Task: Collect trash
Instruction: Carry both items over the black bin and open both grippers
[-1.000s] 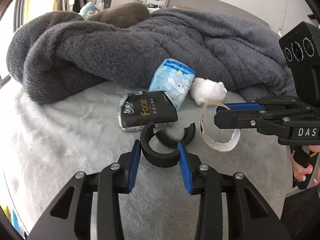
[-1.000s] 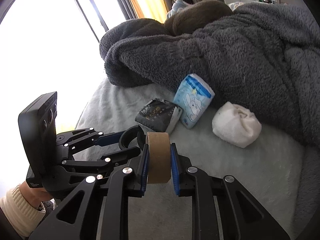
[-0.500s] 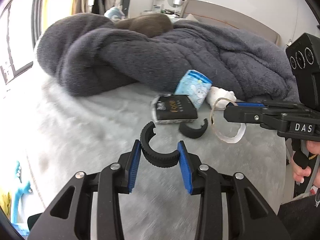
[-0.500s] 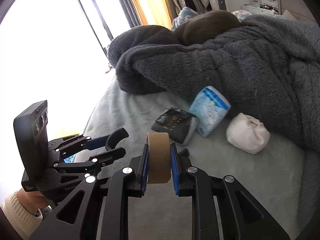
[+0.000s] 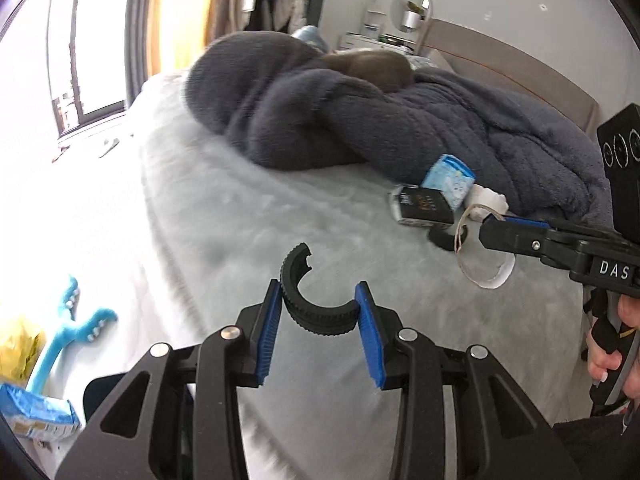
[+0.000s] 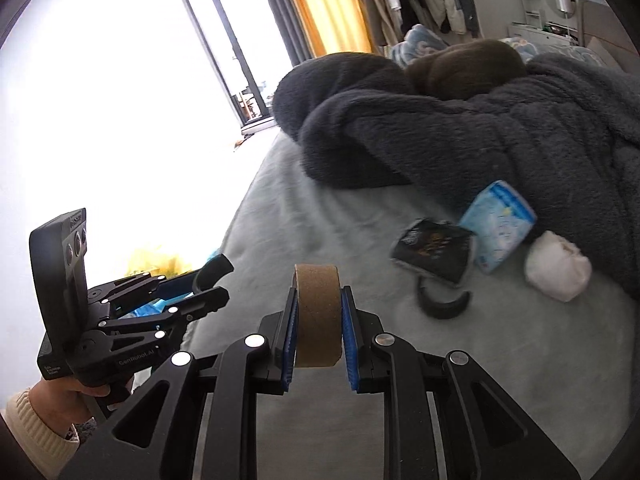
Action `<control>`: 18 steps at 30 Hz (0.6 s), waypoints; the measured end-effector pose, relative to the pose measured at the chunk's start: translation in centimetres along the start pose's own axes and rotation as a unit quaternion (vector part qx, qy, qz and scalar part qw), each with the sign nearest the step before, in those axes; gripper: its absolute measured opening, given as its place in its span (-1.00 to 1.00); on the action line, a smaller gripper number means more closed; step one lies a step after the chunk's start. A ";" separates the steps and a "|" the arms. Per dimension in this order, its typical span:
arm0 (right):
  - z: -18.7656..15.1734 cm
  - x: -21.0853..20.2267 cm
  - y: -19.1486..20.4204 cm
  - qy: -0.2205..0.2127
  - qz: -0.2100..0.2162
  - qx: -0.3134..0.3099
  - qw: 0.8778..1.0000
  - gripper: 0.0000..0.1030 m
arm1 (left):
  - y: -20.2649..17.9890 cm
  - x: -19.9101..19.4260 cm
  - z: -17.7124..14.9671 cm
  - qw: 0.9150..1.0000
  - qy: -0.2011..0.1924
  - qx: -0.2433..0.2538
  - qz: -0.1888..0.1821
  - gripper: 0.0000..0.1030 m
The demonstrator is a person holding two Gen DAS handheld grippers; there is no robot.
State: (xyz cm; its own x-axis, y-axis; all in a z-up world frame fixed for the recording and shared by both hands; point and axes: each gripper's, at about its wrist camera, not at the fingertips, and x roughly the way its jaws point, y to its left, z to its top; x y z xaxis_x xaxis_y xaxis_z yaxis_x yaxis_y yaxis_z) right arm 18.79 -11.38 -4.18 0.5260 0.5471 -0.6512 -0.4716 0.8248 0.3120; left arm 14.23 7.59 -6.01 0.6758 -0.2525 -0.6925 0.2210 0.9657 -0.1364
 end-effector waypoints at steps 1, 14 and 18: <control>-0.2 0.0 0.5 0.000 0.002 -0.001 1.000 -0.60 | 0.4 -0.4 -0.2 1.000 0.000 -0.004 0.004 -0.22; -0.9 1.8 7.3 -0.004 0.023 -0.037 0.999 -0.60 | 5.8 -3.6 -3.7 0.998 0.014 -0.051 0.047 -0.22; -0.7 2.9 9.2 -0.001 0.035 -0.045 0.998 -0.60 | 7.6 -3.9 -4.8 0.996 0.025 -0.066 0.059 -0.22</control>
State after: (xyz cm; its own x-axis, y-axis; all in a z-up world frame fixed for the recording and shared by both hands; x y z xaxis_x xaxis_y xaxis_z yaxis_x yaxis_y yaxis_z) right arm 15.47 -2.27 -3.73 0.4906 0.6032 -0.6288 -0.5693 0.7682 0.2927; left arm 9.90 16.23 -7.70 0.6546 -0.1364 -0.7436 0.0458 0.9889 -0.1411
